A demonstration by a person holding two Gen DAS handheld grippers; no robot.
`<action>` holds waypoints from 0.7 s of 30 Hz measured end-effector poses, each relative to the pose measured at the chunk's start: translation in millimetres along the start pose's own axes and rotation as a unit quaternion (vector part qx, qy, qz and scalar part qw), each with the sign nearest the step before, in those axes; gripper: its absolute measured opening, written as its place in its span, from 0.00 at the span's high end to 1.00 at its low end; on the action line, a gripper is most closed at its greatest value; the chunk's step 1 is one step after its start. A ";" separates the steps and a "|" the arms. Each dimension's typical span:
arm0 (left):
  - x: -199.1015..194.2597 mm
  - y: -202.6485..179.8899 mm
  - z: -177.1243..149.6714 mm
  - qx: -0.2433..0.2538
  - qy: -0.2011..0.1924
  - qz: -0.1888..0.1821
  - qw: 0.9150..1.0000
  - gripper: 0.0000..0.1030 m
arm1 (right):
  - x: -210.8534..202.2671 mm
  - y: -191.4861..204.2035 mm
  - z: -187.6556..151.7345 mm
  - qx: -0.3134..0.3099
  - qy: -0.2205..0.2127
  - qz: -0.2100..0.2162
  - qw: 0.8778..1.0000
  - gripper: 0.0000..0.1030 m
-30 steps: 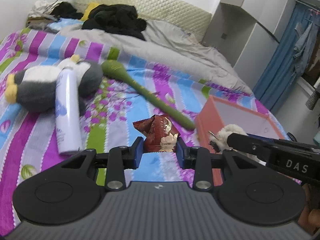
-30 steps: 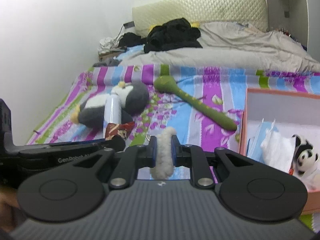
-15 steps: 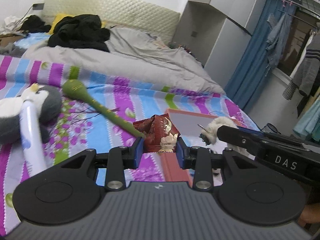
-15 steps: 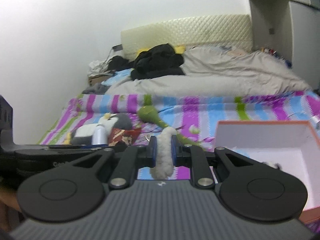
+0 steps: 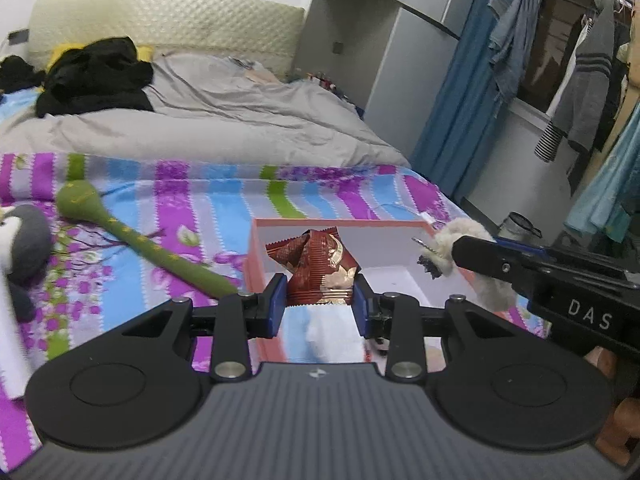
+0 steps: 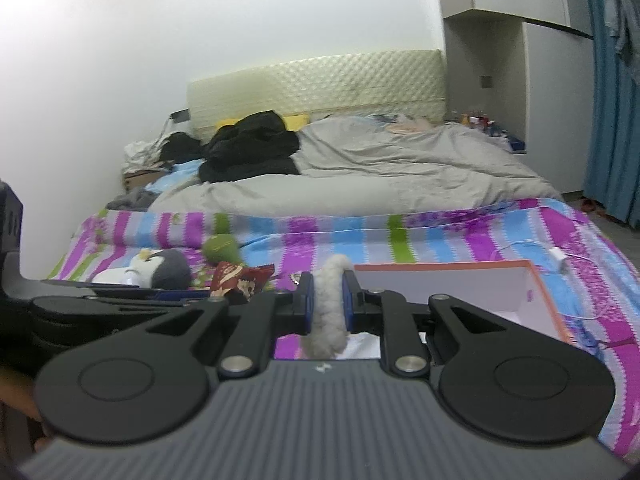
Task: Organize soft objects
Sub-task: 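Carry the red wrapper with left tool while right tool carries the hair tie over the box, then open left tool to drop the wrapper while right tool drops the hair tie into the box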
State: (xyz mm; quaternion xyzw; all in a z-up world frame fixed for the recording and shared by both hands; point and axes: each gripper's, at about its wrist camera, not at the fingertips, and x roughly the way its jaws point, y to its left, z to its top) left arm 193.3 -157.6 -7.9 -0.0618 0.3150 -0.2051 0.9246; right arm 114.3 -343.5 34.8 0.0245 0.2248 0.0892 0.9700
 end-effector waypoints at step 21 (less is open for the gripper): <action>140.4 -51.7 32.4 0.048 0.135 -0.021 0.989 0.61 | 71.7 -100.0 -14.3 0.047 0.149 -0.069 0.985 0.82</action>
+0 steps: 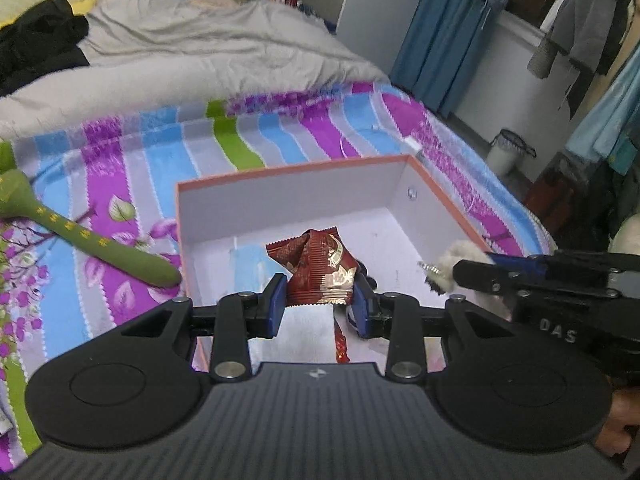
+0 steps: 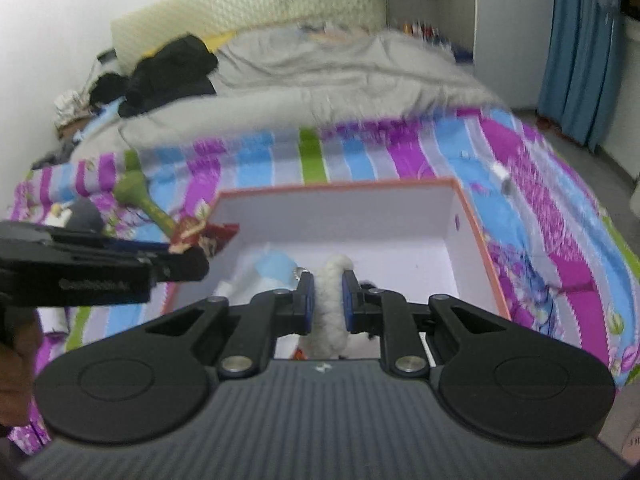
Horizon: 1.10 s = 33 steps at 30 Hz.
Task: Organize soft objects
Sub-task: 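Open left tool to drop the wrapper while right tool drops the hair tie into the box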
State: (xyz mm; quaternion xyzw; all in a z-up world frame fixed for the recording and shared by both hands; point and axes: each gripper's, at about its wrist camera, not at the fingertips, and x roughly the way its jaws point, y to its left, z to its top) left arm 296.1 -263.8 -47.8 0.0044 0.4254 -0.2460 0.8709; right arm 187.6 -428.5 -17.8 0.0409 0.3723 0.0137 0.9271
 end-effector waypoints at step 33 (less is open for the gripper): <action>-118.5 -14.2 3.7 -0.005 -0.074 -0.013 0.997 0.05 | -89.5 -19.2 7.7 0.038 -0.094 0.010 0.995 0.36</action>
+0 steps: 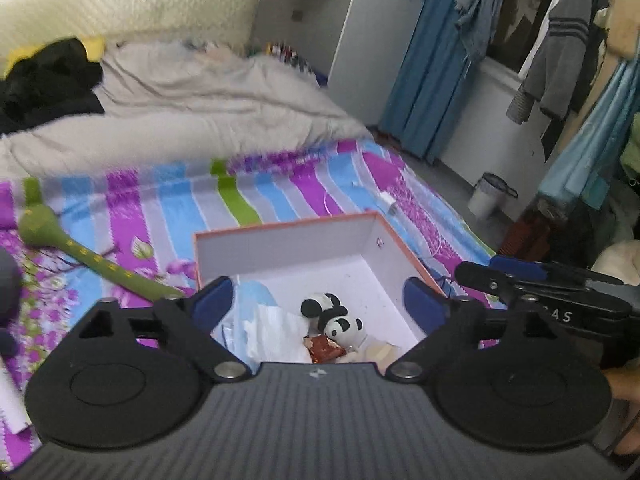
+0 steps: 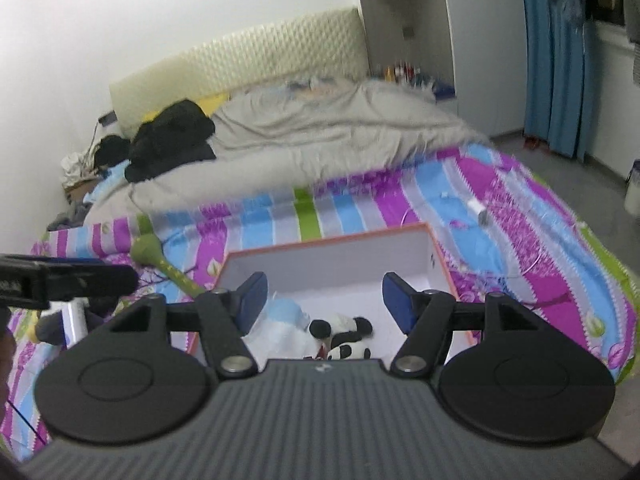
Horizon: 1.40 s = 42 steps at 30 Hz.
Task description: Organize soft objects
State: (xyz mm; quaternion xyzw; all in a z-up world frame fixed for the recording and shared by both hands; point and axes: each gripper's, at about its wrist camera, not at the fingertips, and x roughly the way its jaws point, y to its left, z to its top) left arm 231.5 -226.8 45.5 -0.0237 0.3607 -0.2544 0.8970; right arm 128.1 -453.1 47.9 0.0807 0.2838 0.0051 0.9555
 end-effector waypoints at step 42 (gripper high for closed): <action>-125.0 16.5 -133.2 -0.053 -0.046 0.054 0.996 0.00 | -84.7 59.3 -110.3 -0.012 -0.029 -0.024 0.999 0.00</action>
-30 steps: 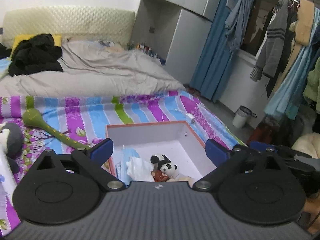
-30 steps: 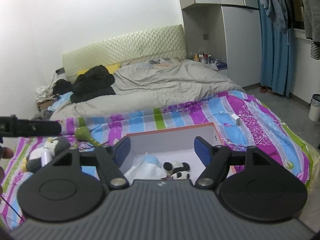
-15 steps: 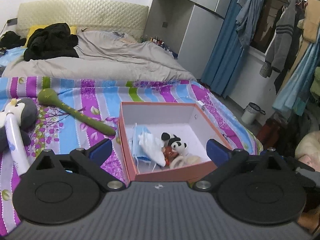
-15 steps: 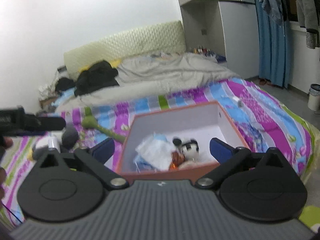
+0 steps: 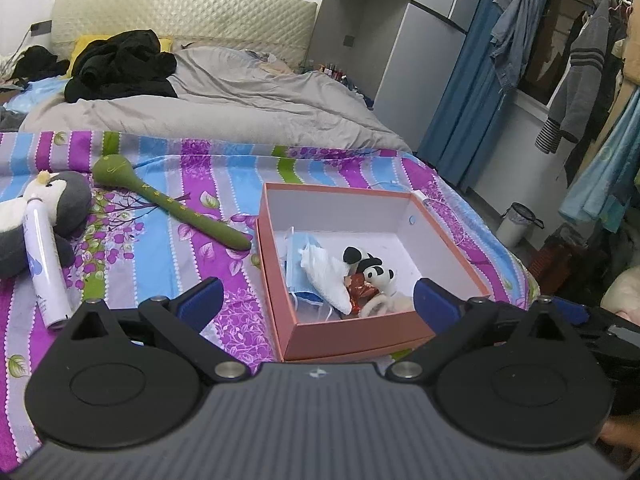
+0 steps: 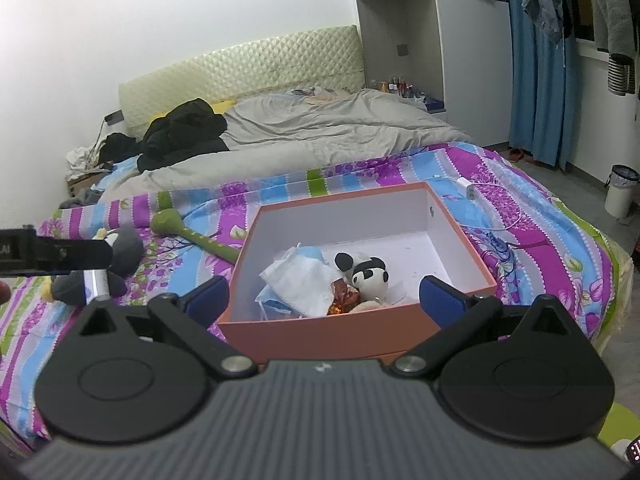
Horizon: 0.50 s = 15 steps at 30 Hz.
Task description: Organize soft objects
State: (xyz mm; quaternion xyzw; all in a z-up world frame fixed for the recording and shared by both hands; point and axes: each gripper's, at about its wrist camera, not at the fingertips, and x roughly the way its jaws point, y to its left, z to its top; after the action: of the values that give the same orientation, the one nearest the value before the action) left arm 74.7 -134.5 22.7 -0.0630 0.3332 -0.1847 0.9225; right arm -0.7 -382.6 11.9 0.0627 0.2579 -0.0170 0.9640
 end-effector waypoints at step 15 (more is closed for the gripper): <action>6.3 1.2 -6.0 -0.001 0.010 -0.006 1.000 0.00 | 0.6 2.9 -0.5 -0.002 0.004 -0.001 1.000 0.00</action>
State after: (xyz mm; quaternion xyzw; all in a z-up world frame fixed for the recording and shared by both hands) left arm 75.7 -135.8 14.1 -0.0646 0.3419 -0.1907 0.9179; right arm -0.2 -379.6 11.4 0.0607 0.2620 -0.0172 0.9630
